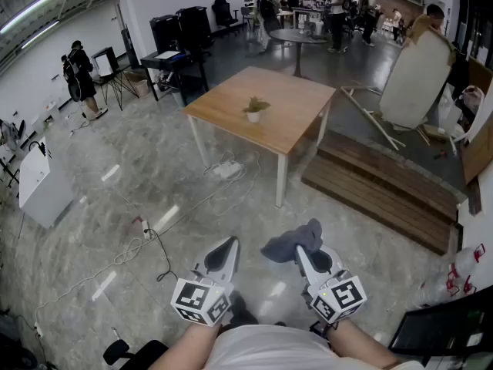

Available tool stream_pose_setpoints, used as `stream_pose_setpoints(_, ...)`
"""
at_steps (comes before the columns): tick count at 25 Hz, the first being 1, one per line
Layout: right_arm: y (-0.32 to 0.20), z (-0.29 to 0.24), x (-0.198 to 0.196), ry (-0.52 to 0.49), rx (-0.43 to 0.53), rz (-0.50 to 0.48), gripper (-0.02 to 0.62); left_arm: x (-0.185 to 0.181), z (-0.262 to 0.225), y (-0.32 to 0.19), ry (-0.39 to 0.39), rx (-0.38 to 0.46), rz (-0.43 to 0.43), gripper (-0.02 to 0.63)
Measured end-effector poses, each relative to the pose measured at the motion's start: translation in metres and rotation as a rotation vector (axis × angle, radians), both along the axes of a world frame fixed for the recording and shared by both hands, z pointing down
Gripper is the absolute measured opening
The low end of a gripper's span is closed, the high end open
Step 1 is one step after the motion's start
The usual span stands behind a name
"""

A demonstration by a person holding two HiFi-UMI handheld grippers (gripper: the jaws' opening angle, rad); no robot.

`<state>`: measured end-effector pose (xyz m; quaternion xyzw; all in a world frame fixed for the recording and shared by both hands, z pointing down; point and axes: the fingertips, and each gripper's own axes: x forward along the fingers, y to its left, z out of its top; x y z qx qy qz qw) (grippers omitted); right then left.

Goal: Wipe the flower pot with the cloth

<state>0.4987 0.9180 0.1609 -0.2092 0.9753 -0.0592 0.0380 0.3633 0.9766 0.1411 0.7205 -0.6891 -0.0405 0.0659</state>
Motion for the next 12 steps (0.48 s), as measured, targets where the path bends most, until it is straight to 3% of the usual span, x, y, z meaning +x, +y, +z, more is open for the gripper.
stream_pose_setpoints(12,-0.0026,0.0004,0.0001,-0.001,-0.007,0.001,0.031,0.0008,0.0015,-0.0040,0.007,-0.007,0.000,0.006)
